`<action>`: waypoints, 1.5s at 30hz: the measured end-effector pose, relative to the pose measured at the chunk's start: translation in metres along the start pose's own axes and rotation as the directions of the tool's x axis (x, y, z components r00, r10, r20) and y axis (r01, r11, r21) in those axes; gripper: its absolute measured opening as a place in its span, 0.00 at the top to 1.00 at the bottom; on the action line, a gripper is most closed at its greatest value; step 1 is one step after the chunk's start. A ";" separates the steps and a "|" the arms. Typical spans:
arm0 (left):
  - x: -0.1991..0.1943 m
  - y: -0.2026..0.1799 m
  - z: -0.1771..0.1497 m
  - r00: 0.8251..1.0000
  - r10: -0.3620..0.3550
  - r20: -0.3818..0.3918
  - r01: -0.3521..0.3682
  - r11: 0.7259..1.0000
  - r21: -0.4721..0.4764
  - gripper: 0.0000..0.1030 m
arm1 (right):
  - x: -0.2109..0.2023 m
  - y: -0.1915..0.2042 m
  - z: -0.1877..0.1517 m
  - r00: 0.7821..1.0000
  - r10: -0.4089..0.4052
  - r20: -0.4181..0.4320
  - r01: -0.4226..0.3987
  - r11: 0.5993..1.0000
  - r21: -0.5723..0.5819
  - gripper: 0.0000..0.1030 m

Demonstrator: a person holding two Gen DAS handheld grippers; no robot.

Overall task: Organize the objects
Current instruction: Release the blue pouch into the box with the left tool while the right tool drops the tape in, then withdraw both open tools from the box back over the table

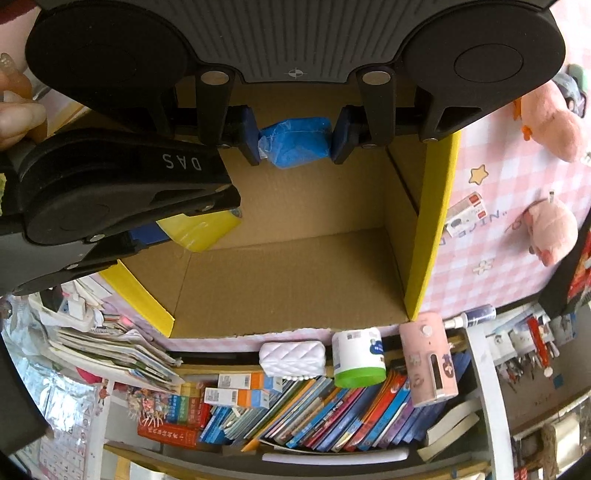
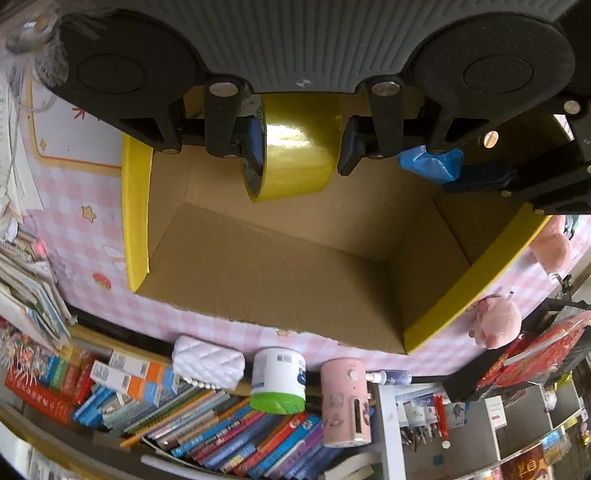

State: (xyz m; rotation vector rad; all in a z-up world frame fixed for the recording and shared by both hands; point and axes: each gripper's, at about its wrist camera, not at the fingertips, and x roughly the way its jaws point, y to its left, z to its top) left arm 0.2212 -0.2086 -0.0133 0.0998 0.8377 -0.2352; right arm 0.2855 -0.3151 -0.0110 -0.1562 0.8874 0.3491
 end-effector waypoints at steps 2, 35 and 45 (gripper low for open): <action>0.001 0.000 0.000 1.000 -0.002 -0.007 0.002 1.000 -0.009 0.61 | 0.000 0.000 0.001 1.000 0.004 -0.002 -0.004 1.000 -0.003 0.62; -0.094 0.033 -0.048 0.973 -0.022 0.229 0.028 0.999 -0.025 0.15 | -0.106 0.051 -0.046 0.906 -0.305 0.293 0.236 0.939 0.249 0.32; -0.112 0.068 -0.090 0.984 -0.028 0.174 0.032 0.999 -0.021 0.14 | -0.124 0.097 -0.088 0.891 -0.400 0.216 0.301 0.875 0.379 0.30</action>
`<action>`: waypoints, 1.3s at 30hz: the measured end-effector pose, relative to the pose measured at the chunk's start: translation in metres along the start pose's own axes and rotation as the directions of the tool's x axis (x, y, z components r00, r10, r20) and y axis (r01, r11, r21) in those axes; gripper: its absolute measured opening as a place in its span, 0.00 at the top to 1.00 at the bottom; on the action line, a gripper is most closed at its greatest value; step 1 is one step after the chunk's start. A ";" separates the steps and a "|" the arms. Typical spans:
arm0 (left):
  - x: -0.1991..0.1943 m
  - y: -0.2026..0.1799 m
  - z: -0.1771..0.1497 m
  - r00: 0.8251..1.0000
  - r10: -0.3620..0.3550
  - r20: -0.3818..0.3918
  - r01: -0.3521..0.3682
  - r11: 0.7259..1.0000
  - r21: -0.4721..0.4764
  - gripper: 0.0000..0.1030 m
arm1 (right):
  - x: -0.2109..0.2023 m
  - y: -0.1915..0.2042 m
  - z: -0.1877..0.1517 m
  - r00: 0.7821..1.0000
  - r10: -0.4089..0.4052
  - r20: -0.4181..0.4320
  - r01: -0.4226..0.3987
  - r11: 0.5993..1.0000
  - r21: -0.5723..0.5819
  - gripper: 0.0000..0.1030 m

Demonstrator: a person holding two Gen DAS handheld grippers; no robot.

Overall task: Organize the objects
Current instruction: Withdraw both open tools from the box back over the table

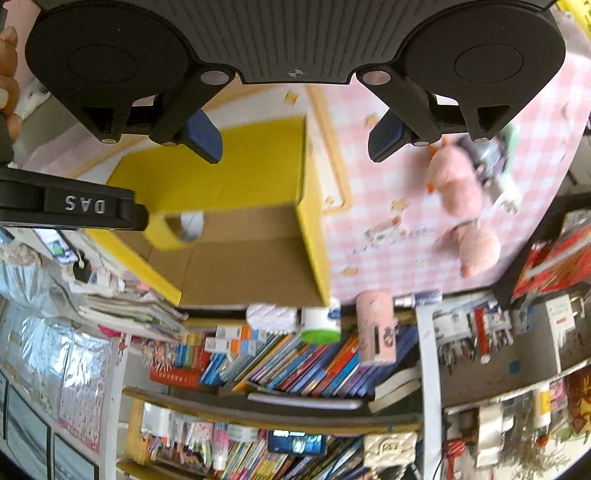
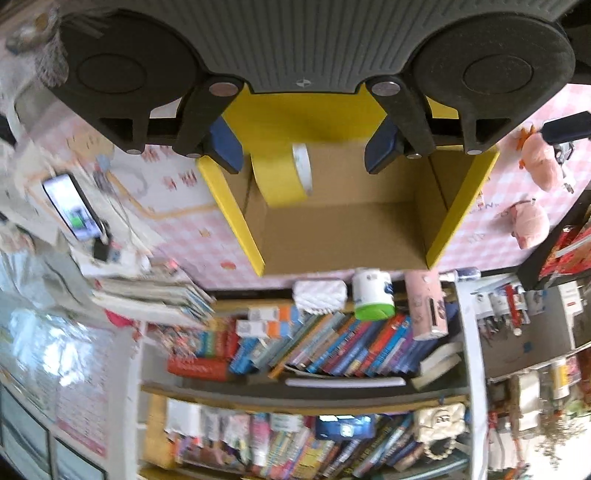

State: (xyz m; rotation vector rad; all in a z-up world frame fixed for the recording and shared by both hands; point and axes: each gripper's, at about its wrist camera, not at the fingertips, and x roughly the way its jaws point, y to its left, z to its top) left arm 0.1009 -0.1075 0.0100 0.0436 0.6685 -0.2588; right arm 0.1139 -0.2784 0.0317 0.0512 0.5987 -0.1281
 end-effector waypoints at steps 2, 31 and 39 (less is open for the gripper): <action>-0.006 0.008 -0.011 1.000 -0.001 -0.022 0.001 1.000 -0.002 0.14 | -0.005 0.005 -0.011 1.000 -0.015 -0.023 0.016 1.000 0.024 0.30; -0.088 0.116 -0.088 0.984 0.147 -0.101 -0.158 0.981 -0.112 0.14 | -0.054 0.132 -0.097 0.960 0.162 -0.229 -0.180 0.982 -0.057 0.29; -0.103 0.139 -0.090 0.979 0.186 -0.078 -0.196 0.971 -0.141 0.14 | -0.061 0.162 -0.094 0.956 0.200 -0.216 -0.223 0.971 -0.089 0.29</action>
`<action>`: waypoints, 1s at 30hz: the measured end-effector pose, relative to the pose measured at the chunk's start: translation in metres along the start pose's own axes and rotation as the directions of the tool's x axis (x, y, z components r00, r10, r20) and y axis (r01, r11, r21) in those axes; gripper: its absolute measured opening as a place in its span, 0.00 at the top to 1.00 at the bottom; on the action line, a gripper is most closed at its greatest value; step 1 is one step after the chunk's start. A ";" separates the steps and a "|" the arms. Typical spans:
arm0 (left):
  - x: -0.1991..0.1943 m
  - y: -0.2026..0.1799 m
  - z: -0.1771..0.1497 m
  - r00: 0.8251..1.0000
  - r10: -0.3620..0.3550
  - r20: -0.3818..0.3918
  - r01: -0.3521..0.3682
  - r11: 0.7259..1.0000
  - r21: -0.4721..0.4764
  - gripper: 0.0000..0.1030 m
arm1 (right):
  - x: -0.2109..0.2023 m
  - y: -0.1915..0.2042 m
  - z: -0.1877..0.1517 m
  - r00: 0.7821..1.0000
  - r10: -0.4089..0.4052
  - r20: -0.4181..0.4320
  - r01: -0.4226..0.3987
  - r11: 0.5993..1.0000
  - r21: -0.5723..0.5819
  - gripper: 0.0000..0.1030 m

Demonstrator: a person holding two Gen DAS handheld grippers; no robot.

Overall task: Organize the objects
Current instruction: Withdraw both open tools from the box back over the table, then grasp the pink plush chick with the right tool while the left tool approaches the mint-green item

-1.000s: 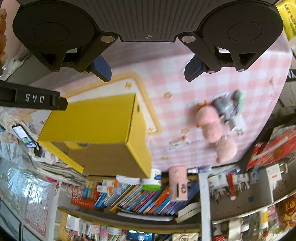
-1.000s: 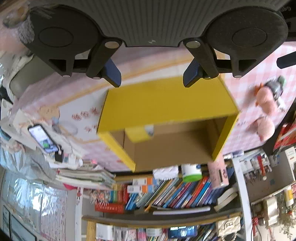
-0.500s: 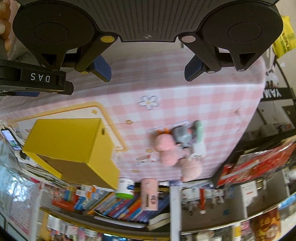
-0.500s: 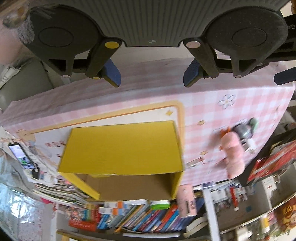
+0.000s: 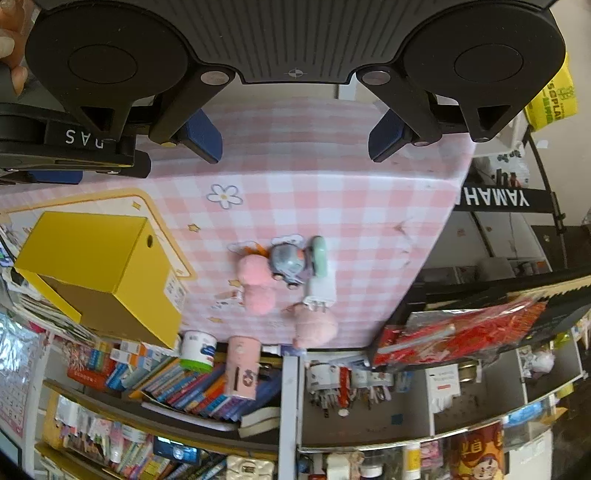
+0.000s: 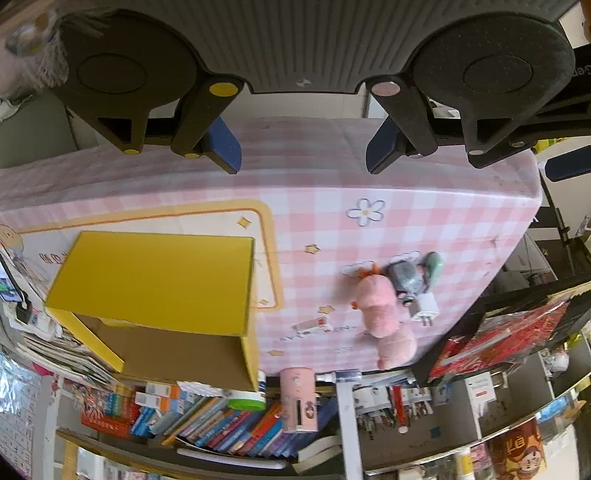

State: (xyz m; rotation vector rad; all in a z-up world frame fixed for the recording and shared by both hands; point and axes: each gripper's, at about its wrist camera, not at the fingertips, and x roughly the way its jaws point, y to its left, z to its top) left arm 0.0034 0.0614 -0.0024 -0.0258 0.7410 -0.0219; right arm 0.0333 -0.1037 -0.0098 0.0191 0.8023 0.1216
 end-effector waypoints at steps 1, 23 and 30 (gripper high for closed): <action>-0.001 0.002 0.000 1.000 0.003 0.003 -0.003 1.000 -0.005 0.14 | 0.000 0.003 0.001 1.000 0.004 0.002 -0.004 1.000 -0.004 0.29; 0.043 0.034 0.029 0.998 0.052 -0.021 -0.053 0.994 -0.093 0.14 | 0.051 0.034 0.042 0.998 0.059 -0.025 -0.061 0.994 -0.089 0.29; 0.069 0.037 0.047 0.997 0.067 -0.036 -0.070 0.991 -0.117 0.14 | 0.080 0.036 0.071 0.997 0.075 -0.028 -0.078 0.990 -0.115 0.29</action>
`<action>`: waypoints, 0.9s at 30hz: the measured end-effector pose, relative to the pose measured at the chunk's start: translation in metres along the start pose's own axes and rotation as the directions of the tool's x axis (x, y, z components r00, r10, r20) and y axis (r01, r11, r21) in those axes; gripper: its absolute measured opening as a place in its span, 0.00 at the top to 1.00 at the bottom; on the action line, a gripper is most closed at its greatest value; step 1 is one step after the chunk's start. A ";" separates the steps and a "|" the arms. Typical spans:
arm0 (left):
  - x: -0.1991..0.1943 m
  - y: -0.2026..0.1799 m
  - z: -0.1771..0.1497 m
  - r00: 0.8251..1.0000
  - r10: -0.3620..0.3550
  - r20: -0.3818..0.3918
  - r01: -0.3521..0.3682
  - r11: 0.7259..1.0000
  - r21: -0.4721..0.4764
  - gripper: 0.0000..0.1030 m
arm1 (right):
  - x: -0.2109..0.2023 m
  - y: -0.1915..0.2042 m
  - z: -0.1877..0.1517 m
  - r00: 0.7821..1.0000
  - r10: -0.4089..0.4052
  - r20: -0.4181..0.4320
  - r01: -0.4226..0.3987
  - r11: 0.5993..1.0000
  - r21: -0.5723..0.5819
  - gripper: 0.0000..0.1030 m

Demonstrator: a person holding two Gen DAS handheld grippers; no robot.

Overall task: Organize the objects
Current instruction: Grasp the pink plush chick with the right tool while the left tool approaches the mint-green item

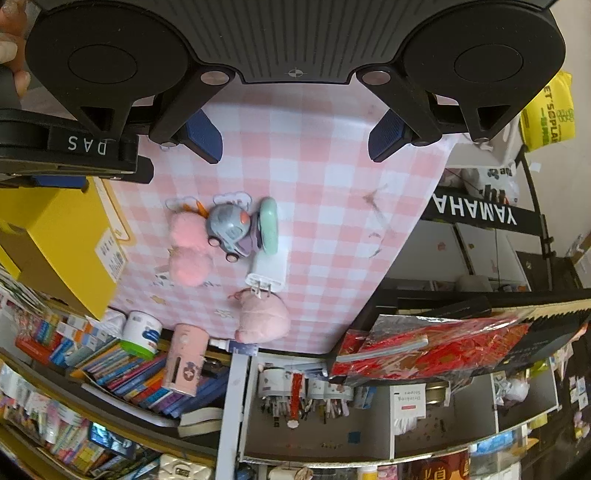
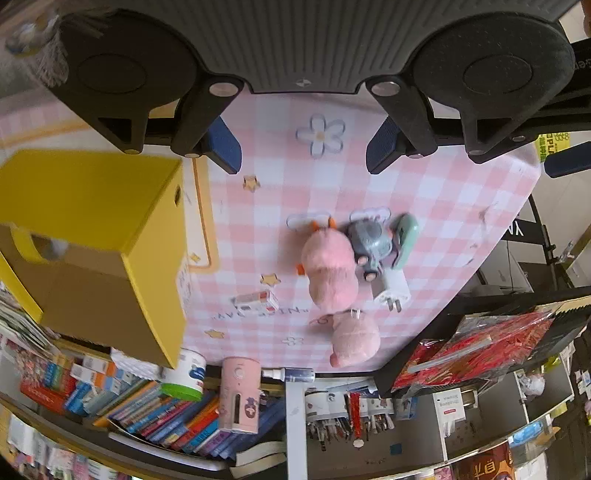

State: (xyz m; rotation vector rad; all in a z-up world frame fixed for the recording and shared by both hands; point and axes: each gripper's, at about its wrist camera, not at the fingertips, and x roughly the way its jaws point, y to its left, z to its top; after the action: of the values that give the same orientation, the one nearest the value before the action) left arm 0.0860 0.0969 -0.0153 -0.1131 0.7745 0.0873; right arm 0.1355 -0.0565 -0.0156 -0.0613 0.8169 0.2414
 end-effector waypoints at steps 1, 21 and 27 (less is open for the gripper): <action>0.004 -0.001 0.003 1.000 0.003 -0.003 -0.003 1.000 -0.003 0.14 | 0.004 -0.001 0.004 1.000 0.002 0.002 -0.002 1.000 -0.005 0.29; 0.050 -0.026 0.043 0.998 0.022 -0.059 -0.019 0.998 0.052 0.16 | 0.077 -0.010 0.073 0.993 0.114 -0.004 -0.115 0.993 -0.020 0.34; 0.063 -0.030 0.051 0.997 0.025 -0.074 -0.021 0.998 0.061 0.19 | 0.105 -0.006 0.086 0.989 0.142 -0.044 -0.144 0.987 -0.064 0.39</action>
State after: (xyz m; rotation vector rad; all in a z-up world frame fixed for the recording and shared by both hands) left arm 0.1700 0.0766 -0.0216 -0.0503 0.8527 0.0815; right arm 0.2675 -0.0293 -0.0332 -0.0706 0.8533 0.4044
